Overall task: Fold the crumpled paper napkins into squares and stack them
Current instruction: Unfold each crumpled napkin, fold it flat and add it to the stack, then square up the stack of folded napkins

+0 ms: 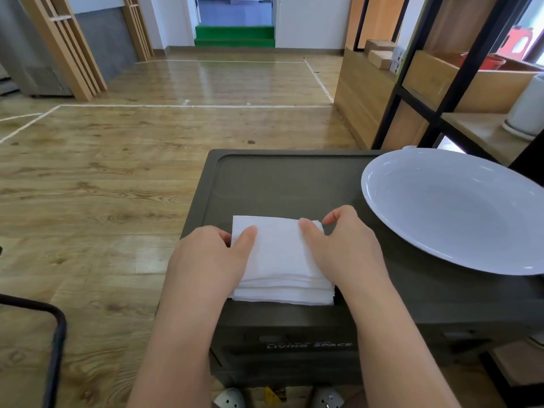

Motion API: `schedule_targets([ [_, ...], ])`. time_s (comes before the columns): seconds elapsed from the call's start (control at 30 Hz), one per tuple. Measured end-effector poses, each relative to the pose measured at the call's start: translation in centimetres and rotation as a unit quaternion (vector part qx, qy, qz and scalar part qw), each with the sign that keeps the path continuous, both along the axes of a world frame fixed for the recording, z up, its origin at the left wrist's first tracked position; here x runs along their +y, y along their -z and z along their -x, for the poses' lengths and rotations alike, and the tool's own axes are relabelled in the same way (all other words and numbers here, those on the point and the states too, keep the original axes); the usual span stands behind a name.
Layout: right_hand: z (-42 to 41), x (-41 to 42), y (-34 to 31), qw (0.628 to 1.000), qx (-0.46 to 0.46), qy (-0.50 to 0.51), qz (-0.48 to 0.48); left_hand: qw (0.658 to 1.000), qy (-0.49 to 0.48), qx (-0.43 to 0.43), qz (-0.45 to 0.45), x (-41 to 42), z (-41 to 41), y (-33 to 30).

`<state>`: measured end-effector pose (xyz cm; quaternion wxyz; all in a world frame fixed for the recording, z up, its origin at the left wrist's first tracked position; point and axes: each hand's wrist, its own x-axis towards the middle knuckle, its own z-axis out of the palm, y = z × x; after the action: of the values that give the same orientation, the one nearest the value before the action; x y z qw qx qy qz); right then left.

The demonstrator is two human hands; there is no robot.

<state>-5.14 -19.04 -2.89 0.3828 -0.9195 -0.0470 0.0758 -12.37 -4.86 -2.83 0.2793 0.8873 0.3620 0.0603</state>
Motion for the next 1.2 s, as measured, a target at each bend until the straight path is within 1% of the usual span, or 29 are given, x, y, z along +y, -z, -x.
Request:
schedule_targets([
  [0.13, 0.0, -1.5, -1.3, 0.997, 0.066, -0.031, 0.035, 0.998, 0.006, 0.012, 0.054, 0.1, 0.1, -0.5],
  [0.23, 0.2, -2.3, -1.9, 0.991, 0.112, -0.051, 0.045, 0.995, 0.016, 0.016, 0.102, 0.1, -0.3, -0.6],
  [0.33, 0.3, -2.3, -1.8, 0.991, 0.118, -0.055, 0.034, 0.985, 0.025, 0.015, 0.172, 0.2, -0.7, -0.8],
  [0.43, 0.2, -2.3, -1.7, 0.991, 0.128, -0.048, 0.01, 0.971, 0.047, -0.006, 0.236, 0.2, -0.7, -1.0],
  [0.6, 0.0, -2.5, -1.4, 0.99, 0.127, -0.059, -0.027, 0.948, 0.059, -0.08, 0.301, 0.0, -0.1, -1.2],
  [0.7, 0.1, -2.5, -1.4, 0.988, 0.131, -0.07, -0.053, 0.94, 0.053, -0.094, 0.323, 0.2, 0.3, -1.2],
  [0.73, 0.2, -2.6, -1.5, 0.987, 0.13, -0.073, -0.058, 0.942, 0.05, -0.093, 0.32, 0.2, 0.4, -1.3],
  [0.77, 0.1, -2.6, -1.4, 0.987, 0.127, -0.075, -0.057, 0.95, 0.046, -0.085, 0.297, 0.2, 0.5, -1.3],
  [0.87, 0.0, -2.4, -1.3, 0.99, 0.115, -0.07, -0.039, 0.988, 0.036, -0.018, 0.146, 0.0, 0.8, -1.7],
  [0.93, 0.0, -2.3, -1.1, 0.991, 0.11, -0.069, -0.033, 0.997, 0.031, 0.028, 0.066, -0.6, 1.0, -2.2],
  [0.97, 0.0, -2.2, -1.1, 0.991, 0.108, -0.069, -0.029, 0.997, 0.029, 0.043, 0.048, -0.9, 0.9, -2.3],
  [1.03, 0.0, -2.1, -1.0, 0.992, 0.102, -0.068, -0.021, 0.997, 0.025, 0.057, 0.047, -1.3, 0.7, -2.2],
  [1.07, 0.0, -2.1, -1.0, 0.993, 0.099, -0.068, -0.017, 0.996, 0.022, 0.057, 0.064, -1.2, 0.4, -1.9],
  [1.2, -0.1, -2.1, -0.9, 0.993, 0.091, -0.069, -0.012, 0.981, 0.031, 0.01, 0.189, -0.5, -0.2, -1.2],
])
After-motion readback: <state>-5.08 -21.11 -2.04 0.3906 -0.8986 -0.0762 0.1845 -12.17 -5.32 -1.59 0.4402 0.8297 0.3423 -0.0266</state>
